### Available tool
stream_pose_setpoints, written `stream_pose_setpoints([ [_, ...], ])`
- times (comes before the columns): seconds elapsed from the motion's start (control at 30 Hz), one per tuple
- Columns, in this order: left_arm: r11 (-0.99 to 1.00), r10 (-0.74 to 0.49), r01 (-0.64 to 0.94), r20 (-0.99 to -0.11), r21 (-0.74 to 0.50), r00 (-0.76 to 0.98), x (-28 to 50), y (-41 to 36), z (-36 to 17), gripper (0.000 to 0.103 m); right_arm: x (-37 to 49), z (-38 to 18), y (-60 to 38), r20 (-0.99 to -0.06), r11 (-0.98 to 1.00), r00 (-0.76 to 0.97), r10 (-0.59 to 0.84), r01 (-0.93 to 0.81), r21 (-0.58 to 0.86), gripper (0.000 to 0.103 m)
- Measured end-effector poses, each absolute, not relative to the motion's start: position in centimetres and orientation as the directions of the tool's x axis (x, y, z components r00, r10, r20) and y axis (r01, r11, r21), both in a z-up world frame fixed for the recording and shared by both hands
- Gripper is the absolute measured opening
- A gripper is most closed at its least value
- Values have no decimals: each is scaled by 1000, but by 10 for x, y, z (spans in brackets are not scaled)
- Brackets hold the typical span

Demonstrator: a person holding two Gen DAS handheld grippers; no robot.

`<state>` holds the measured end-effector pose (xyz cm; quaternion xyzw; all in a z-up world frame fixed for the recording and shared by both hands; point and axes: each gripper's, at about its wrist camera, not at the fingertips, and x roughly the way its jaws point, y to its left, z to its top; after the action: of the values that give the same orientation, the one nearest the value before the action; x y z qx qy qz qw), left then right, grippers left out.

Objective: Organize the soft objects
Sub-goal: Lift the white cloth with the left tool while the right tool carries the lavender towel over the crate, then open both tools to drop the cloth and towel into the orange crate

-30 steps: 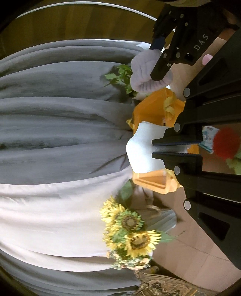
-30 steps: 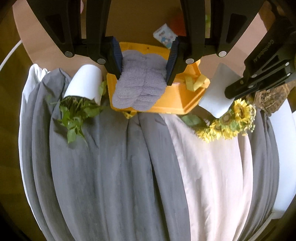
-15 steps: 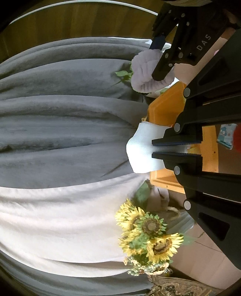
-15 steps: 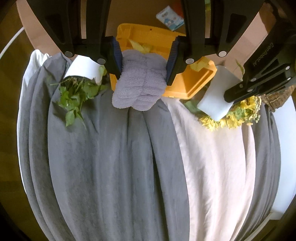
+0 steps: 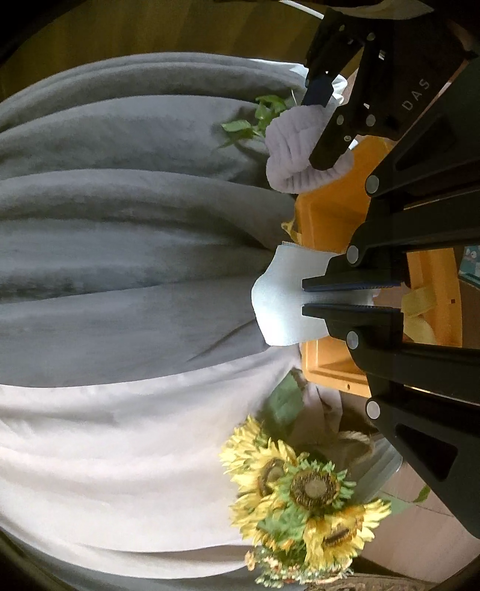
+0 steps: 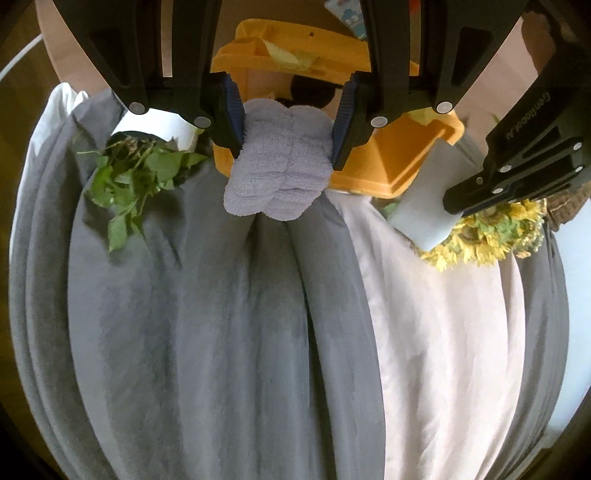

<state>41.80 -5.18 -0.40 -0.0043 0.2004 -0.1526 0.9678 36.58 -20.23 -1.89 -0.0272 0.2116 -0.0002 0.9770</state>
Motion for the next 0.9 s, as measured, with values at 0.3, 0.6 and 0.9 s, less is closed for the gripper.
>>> stream_pose_setpoints([
  [0.3, 953, -291, 296, -451, -62, 843, 454, -62, -30, 8, 402, -45, -211, -480, 1000, 877, -7, -8, -29, 44],
  [0.6, 950, -292, 308, -505, -54, 812, 473, -73, -52, 9, 424, -70, -220, -546, 1000, 838, 1, -7, -10, 44],
  [0.9, 954, -265, 299, -539, -26, 800, 480, -75, -67, 36, 435, -86, -223, -606, 1000, 795, 11, -22, -11, 52],
])
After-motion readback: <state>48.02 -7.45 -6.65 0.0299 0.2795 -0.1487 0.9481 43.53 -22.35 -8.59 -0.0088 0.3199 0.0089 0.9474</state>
